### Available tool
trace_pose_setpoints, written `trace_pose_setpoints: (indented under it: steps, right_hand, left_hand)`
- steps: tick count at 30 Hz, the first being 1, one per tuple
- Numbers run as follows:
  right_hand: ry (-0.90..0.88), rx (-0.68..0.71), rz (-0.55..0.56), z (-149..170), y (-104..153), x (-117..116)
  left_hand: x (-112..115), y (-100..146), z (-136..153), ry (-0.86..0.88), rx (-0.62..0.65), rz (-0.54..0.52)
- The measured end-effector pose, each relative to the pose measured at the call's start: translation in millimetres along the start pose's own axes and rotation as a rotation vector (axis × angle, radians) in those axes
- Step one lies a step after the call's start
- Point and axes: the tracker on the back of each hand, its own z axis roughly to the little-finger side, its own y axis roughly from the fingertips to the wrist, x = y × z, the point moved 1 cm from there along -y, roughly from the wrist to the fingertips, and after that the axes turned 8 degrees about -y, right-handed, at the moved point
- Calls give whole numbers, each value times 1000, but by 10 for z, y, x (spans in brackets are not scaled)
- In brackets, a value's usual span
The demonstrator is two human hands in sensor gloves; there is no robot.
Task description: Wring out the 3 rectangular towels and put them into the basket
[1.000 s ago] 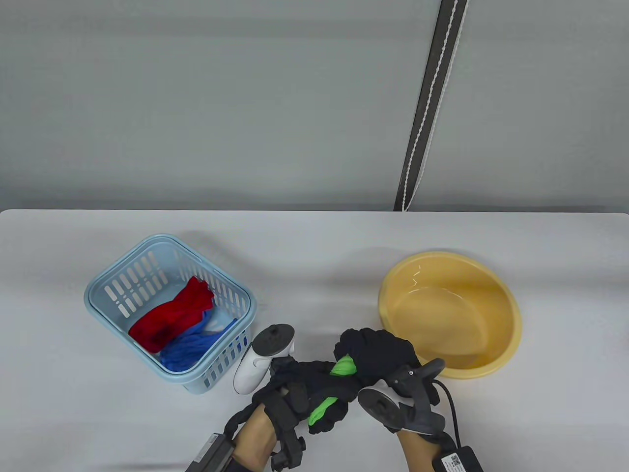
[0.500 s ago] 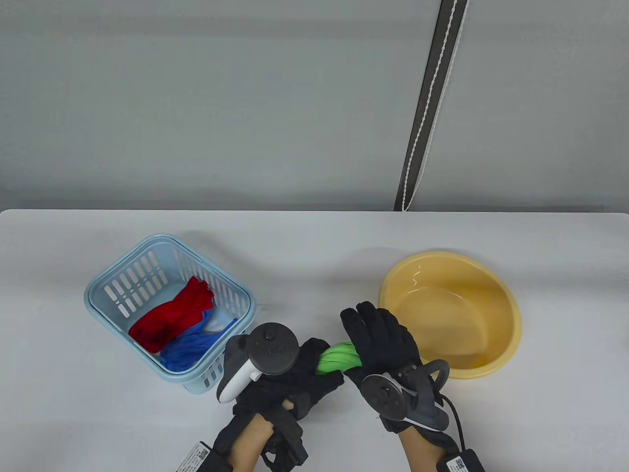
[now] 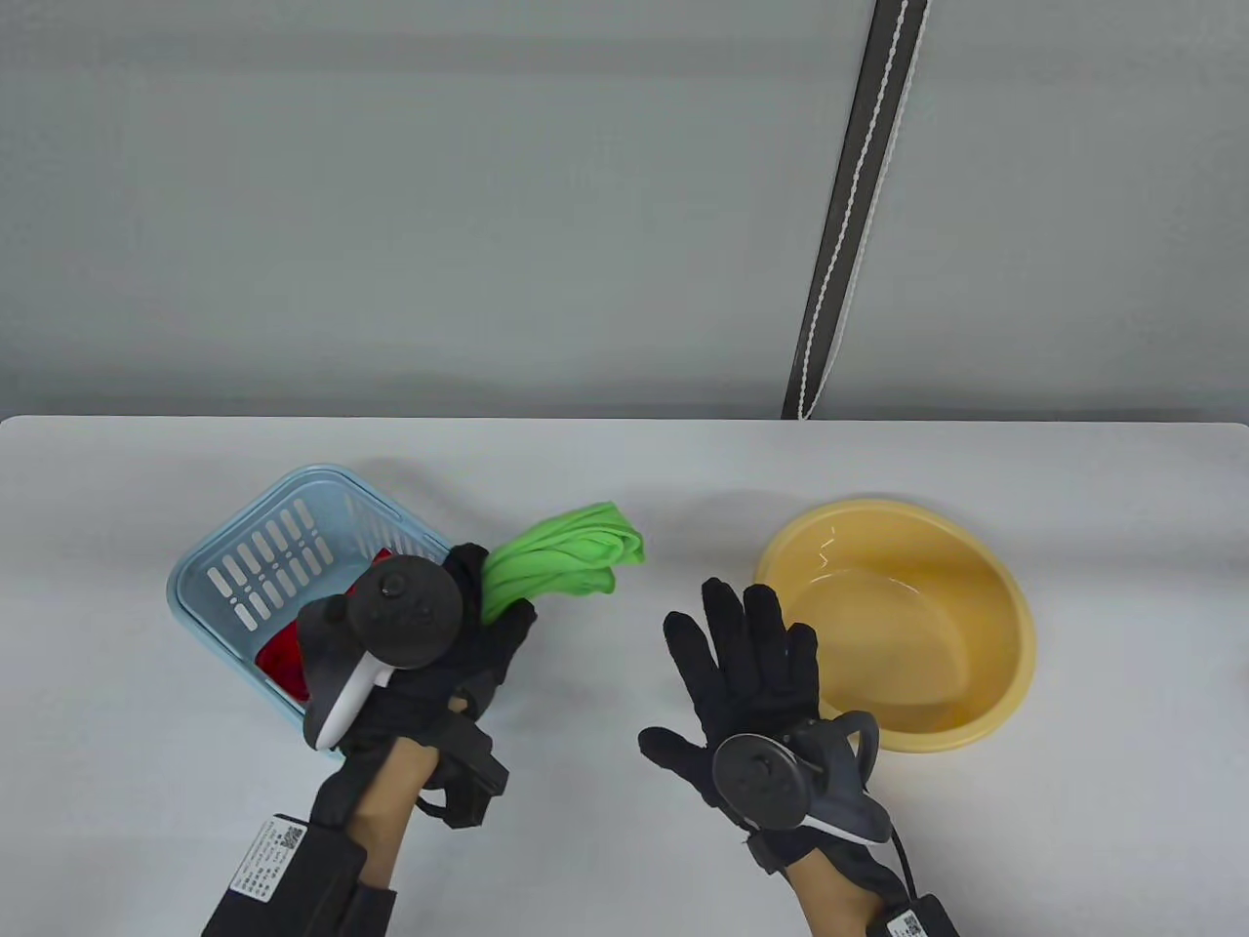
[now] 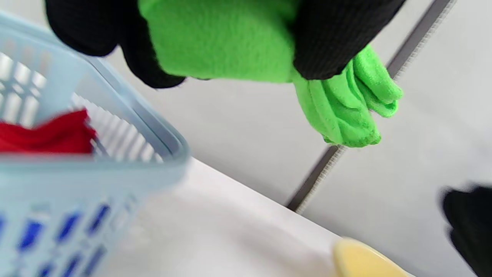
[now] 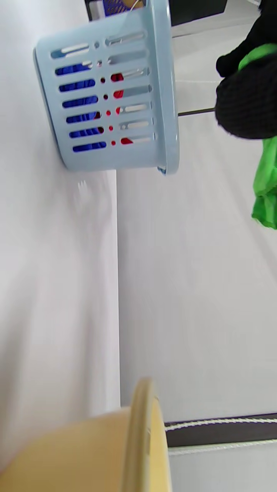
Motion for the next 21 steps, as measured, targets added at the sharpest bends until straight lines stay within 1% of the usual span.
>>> trace_pose_setpoints:
  steps: [3, 5, 9, 12, 16, 18, 21]
  right_hand:
    - [18, -9, -2, 3, -1, -5]
    - [32, -17, -1, 23, 1, -2]
    - [25, -37, 0, 84, 5, 0]
    - [0, -36, 5, 96, 2, 9]
    - [-25, -34, 8, 95, -1, 10]
    - [-29, -33, 4, 97, -4, 4]
    - [-36, -31, -3, 98, -7, -2]
  left_hand:
    - [-191, -131, 201, -86, -74, -49]
    - [-272, -206, 335, -140, -119, -72]
    - [-354, -328, 642, -264, -238, -87]
    - [-344, -390, 882, -339, -334, -64]
    - [-262, -449, 1180, -365, -437, -14]
    - [-210, -471, 1299, -357, -464, 19]
    - [-128, -497, 1418, -269, -457, 65]
